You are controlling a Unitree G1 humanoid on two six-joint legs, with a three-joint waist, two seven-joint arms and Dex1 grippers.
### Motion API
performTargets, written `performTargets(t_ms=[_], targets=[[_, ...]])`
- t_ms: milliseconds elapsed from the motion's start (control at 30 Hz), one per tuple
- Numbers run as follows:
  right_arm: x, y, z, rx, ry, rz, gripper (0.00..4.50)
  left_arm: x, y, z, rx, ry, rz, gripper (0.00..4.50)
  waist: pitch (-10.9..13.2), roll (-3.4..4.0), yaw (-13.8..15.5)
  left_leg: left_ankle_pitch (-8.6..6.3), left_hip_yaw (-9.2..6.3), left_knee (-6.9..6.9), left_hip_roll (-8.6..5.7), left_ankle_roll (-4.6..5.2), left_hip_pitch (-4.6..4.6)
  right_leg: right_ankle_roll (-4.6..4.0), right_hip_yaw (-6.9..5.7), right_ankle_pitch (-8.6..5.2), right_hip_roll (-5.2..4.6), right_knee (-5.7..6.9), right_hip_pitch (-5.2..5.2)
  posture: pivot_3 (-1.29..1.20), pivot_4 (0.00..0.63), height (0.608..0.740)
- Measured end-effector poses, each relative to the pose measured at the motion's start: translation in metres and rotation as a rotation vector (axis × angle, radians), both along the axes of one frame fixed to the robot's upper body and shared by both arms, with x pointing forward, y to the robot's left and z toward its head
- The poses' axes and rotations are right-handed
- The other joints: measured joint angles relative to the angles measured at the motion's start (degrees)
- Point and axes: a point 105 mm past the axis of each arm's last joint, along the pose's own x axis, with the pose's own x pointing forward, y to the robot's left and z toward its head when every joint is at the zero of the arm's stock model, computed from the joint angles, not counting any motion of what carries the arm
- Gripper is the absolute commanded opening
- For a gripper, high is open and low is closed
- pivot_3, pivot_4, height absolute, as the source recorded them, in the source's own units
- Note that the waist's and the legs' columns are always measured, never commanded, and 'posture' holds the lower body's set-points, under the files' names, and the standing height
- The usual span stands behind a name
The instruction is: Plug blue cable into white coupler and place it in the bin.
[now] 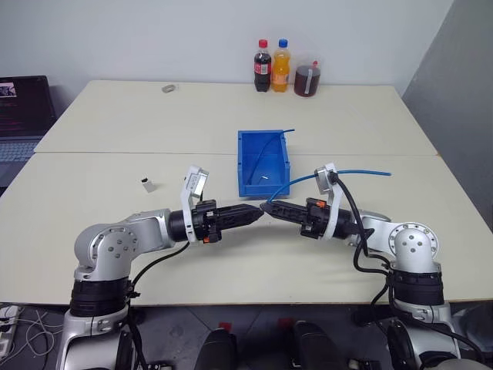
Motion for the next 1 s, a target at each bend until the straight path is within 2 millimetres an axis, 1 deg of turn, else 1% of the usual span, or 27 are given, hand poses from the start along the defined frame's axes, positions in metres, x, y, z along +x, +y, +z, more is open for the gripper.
performTargets(t_ms=[167,233,333,400,433,500,567,633,667,700,767,867,1000], targets=[[0.01,-0.007,0.011,-0.021,-0.046,-0.019,0.13,-0.005,0.015,0.007,0.0,-0.025,0.037,3.06,0.0,0.0,-0.01,0.0,-0.01,-0.03,0.01,0.0,-0.02,-0.01,-0.01,-0.01,0.01,0.0,-0.05,0.0,0.15,0.74],[0.012,-0.009,0.013,-0.023,-0.052,-0.017,0.13,-0.008,0.024,0.008,0.016,-0.041,0.066,3.47,0.0,0.0,-0.01,0.0,0.01,-0.04,0.01,0.0,-0.03,-0.01,0.01,-0.01,0.01,-0.01,-0.07,0.0,0.15,0.74],[0.016,-0.016,0.012,-0.042,-0.059,-0.037,0.13,-0.008,0.042,0.0,0.077,-0.054,0.153,4.16,0.01,0.01,0.0,0.0,0.03,-0.04,0.01,0.0,-0.04,-0.02,0.03,-0.01,0.0,-0.02,-0.09,0.0,0.15,0.74],[0.018,-0.019,0.01,-0.055,-0.062,-0.049,0.13,-0.002,0.055,-0.01,0.153,-0.085,0.25,4.47,0.01,0.01,0.01,0.0,0.03,-0.04,0.01,0.0,-0.08,-0.02,0.03,-0.01,0.0,-0.02,-0.12,0.0,0.15,0.74],[0.018,-0.02,0.011,-0.055,-0.066,-0.047,0.13,0.004,0.066,-0.017,0.217,-0.118,0.343,4.47,0.01,0.02,0.05,0.0,0.04,-0.04,0.01,0.0,-0.08,-0.03,0.04,0.0,-0.01,-0.01,-0.13,0.0,0.15,0.74],[0.018,-0.02,0.01,-0.058,-0.072,-0.045,0.13,0.014,0.082,-0.026,0.308,-0.164,0.469,4.47,0.01,0.02,0.09,0.0,0.02,-0.04,0.01,0.0,-0.16,-0.04,0.02,0.0,0.0,-0.01,-0.17,0.0,0.15,0.74],[0.019,-0.02,0.008,-0.073,-0.078,-0.051,0.13,0.031,0.107,-0.037,0.445,-0.229,0.677,4.47,0.01,0.02,0.15,0.0,0.04,-0.04,0.01,0.0,-0.17,-0.08,0.04,0.04,-0.01,-0.01,-0.19,0.0,0.15,0.74],[0.017,-0.021,0.005,-0.093,-0.084,-0.043,0.13,0.041,0.133,-0.051,0.597,-0.277,0.856,4.47,0.01,0.02,0.17,0.0,0.06,-0.03,0.01,0.0,-0.22,-0.11,0.04,0.05,-0.03,-0.01,-0.23,0.0,0.15,0.74],[0.016,-0.021,0.004,-0.095,-0.085,-0.037,0.13,0.045,0.144,-0.058,0.66,-0.292,0.932,4.47,0.01,0.02,0.17,0.0,0.04,-0.03,0.01,0.0,-0.28,-0.26,0.02,0.15,-0.03,-0.04,-0.25,0.0,0.15,0.74],[0.016,-0.02,0.004,-0.096,-0.092,-0.033,0.13,0.049,0.155,-0.064,0.716,-0.305,1.038,4.47,0.0,0.0,0.21,0.0,0.05,0.01,0.01,0.0,-0.47,-0.25,0.02,0.17,-0.05,0.0,-0.42,0.0,0.15,0.74],[0.016,-0.02,0.004,-0.101,-0.098,-0.031,0.13,0.052,0.162,-0.067,0.752,-0.31,1.124,4.47,0.0,0.0,0.3,0.0,0.01,0.07,0.01,0.0,-0.68,-0.2,-0.02,0.2,-0.05,0.0,-0.57,0.0,0.15,0.74],[0.018,-0.019,0.003,-0.108,-0.107,-0.036,0.13,0.059,0.172,-0.067,0.812,-0.328,1.26,4.47,0.0,0.0,0.41,0.0,0.01,0.08,-0.01,0.0,-0.7,-0.19,-0.03,0.21,-0.08,0.01,-0.57,0.0,0.15,0.74],[0.022,-0.019,0.009,-0.108,-0.132,-0.044,0.13,0.068,0.175,-0.074,0.804,-0.246,1.39,4.47,0.0,-0.01,0.38,0.0,0.03,0.1,-0.01,0.0,-0.7,-0.15,-0.05,0.23,-0.09,0.02,-0.56,0.0,0.15,0.74]])
